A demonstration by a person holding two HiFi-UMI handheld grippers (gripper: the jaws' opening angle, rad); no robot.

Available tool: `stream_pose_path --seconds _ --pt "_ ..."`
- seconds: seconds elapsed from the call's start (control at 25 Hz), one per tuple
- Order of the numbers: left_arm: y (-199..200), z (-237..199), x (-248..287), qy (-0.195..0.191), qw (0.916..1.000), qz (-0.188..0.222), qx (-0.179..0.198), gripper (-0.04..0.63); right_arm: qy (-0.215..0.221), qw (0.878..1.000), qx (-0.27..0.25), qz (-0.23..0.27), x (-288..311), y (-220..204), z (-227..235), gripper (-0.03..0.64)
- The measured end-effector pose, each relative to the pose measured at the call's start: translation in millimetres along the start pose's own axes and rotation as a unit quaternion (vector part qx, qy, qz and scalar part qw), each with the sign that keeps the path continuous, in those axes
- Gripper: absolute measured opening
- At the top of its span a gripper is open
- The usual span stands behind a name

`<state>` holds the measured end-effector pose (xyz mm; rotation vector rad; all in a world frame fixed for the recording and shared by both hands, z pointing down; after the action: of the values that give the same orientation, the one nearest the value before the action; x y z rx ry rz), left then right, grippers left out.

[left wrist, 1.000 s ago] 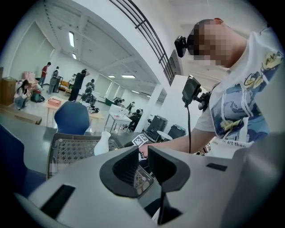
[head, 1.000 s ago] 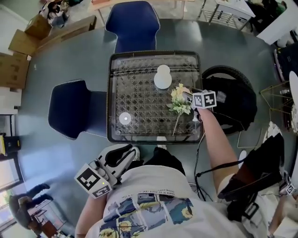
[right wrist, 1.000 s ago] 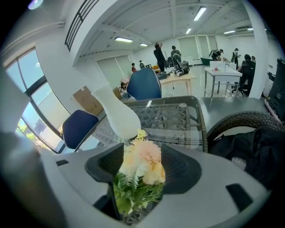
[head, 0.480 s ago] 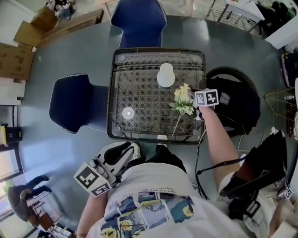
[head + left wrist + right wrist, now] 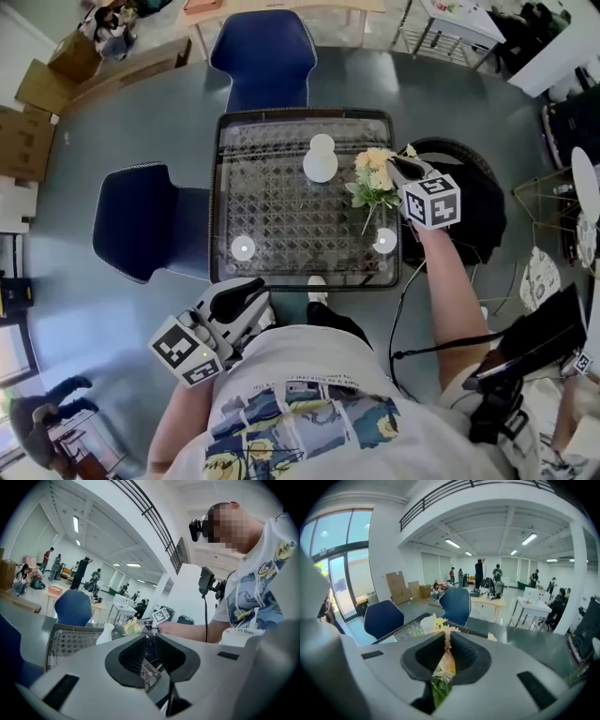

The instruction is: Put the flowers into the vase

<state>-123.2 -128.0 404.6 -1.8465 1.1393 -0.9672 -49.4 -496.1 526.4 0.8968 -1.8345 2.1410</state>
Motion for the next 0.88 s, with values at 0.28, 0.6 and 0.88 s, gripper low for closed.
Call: stream_pose_path --seconds 0.28,0.6,0.88 --pt "11.4 1.8 -6.6 -0.029 0.9993 0.024 0.009 0.046 -0.05 0.986 -0.09 0.132 -68.8 131.8 -7.4 0.04" --pt "13.7 0.6 -17.7 -0.004 0.9988 0.048 0.005 0.046 -0.044 0.961 -0.168 0.215 -74.2 220.9 -34.7 0.04" --pt "18.6 -2.5 -25.4 0.036 0.9976 0.06 -0.002 0.046 -0.022 0.956 -0.184 0.227 -37.6 243.0 -42.2 0.04"
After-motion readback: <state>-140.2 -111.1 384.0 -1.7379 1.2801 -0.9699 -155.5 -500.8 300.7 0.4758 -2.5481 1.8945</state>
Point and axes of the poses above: the fingertips, and each gripper's own axes: x forward along the fingers, z to its right, y out of its top, the point moved 3 cm from there along -x, backward along the fingers, and after that the axes turned 3 degrees about z, right-handed, at the moved point
